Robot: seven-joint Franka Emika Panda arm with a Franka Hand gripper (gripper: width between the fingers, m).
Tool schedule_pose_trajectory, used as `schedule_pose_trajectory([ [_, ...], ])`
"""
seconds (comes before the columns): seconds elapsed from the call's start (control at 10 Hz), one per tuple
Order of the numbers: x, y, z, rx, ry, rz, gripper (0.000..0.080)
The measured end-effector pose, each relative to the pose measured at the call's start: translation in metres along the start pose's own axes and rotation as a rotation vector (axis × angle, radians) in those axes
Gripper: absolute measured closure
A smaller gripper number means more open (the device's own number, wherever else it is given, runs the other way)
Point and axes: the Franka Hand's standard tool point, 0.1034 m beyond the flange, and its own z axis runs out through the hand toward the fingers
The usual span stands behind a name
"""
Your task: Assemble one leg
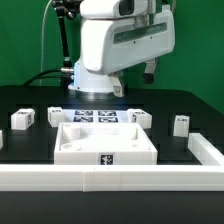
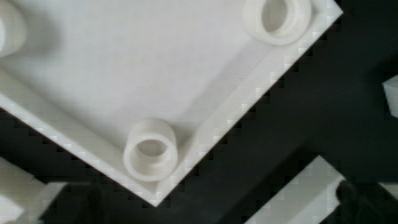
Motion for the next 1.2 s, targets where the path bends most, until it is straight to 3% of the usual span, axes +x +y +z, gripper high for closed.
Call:
schedule_pose_trajectory([
  [0.7,-0.002,0.001,0.002,-0.003,0.001,-0.028,0.015],
  [0.8,-0.009,-0.001,0.007,-0.014,0.007,-0.101,0.015],
  [1.0,-0.029,-0.004,0.02,-0.062,0.027,-0.252,0.015],
  [1.1,-0.038,0.0,0.027,-0.066,0.014,-0.329,0.015],
  [1.2,-0.043,0.006,0.035,-0.086,-0.021,-0.457,0.015],
])
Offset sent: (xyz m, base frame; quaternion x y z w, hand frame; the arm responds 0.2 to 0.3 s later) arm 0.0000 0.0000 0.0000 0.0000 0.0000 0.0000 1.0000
